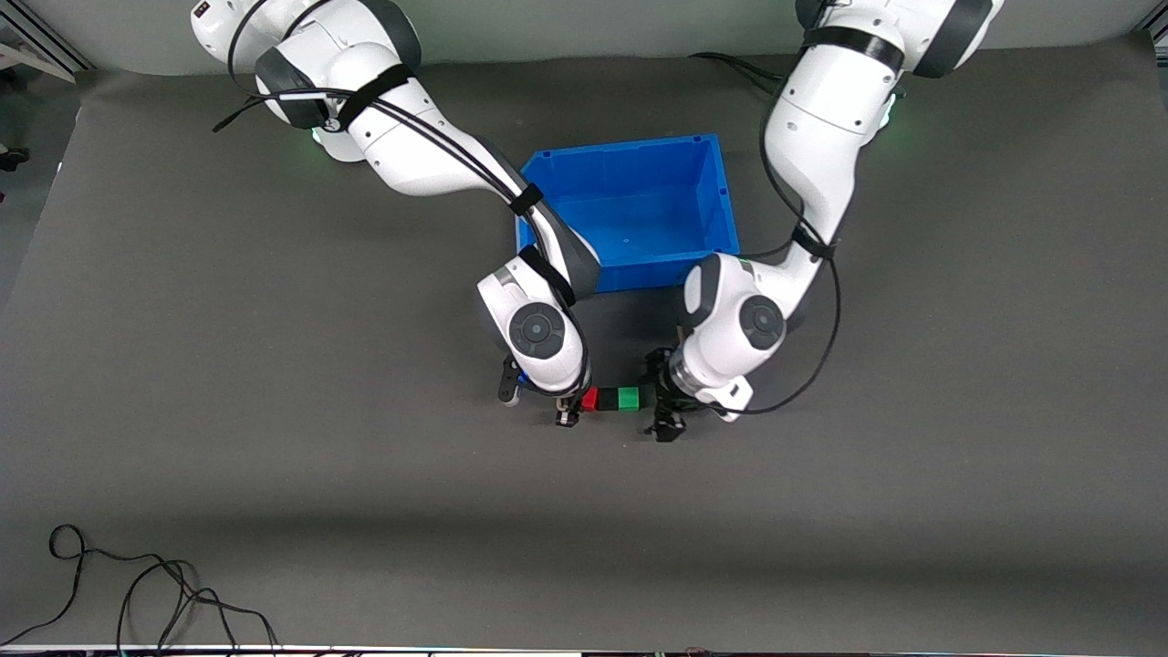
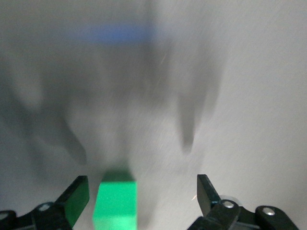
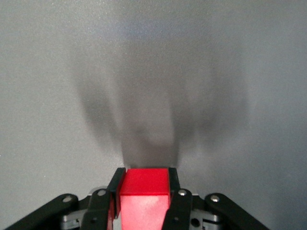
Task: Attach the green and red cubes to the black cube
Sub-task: 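Open both grippers and lift them away from the cubes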
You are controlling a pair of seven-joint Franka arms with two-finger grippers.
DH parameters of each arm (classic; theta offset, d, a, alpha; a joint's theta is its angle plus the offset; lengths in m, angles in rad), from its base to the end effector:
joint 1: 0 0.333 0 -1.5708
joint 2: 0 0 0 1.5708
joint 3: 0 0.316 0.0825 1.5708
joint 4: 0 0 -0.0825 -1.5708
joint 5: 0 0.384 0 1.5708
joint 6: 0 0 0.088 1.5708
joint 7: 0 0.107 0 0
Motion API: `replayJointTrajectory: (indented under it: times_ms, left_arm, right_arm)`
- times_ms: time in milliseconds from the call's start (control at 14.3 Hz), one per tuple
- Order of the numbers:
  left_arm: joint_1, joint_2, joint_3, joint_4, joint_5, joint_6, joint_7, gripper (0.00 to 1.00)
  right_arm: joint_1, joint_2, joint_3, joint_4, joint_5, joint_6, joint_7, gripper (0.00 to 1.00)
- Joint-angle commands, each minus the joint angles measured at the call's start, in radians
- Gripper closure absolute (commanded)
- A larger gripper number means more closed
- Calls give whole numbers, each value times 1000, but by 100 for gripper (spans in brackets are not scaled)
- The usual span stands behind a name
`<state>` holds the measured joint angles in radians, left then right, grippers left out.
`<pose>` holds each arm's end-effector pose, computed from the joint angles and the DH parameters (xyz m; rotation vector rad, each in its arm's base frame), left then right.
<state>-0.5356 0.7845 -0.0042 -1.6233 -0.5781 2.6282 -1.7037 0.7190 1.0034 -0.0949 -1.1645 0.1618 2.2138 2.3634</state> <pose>0.6129 -0.3514 0.1806 1.9004 2.0409 -0.3002 0.6072 0.4706 0.1847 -1.9337 2.4055 0.0756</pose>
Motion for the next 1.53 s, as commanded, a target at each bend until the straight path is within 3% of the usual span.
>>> replayJointTrajectory:
  times_ms: [0, 70, 140, 488, 837, 1047, 1256, 1465]
  left_arm:
    - [97, -60, -3, 2, 79, -134, 24, 0]
    - [126, -77, -3, 2, 89, -183, 54, 0]
    - [161, -96, -3, 2, 89, -230, 106, 0]
    - [328, -204, -2, 2, 105, -472, 335, 0]
    - [483, -342, -3, 11, 231, -709, 594, 0]
    - [557, -405, -3, 75, 295, -886, 815, 0]
    - [574, -429, -3, 173, 372, -1069, 1008, 0]
    - [568, -488, -7, 210, 429, -1128, 1237, 0]
  right_arm:
    - [3, 18, -5, 40, -15, -23, 23, 70]
    - [3, 15, -6, 42, -16, -23, 11, 18]
    - [3, 12, -6, 42, -22, -23, -18, 0]
    - [-16, -31, -12, 45, -16, -37, -113, 0]
    - [-111, -184, -5, 48, -2, -245, -304, 0]
    - [-167, -290, -6, 46, 8, -402, -459, 0]
    - [-216, -402, -12, 28, 7, -534, -645, 0]
    - [-288, -486, -16, 19, 8, -663, -808, 0]
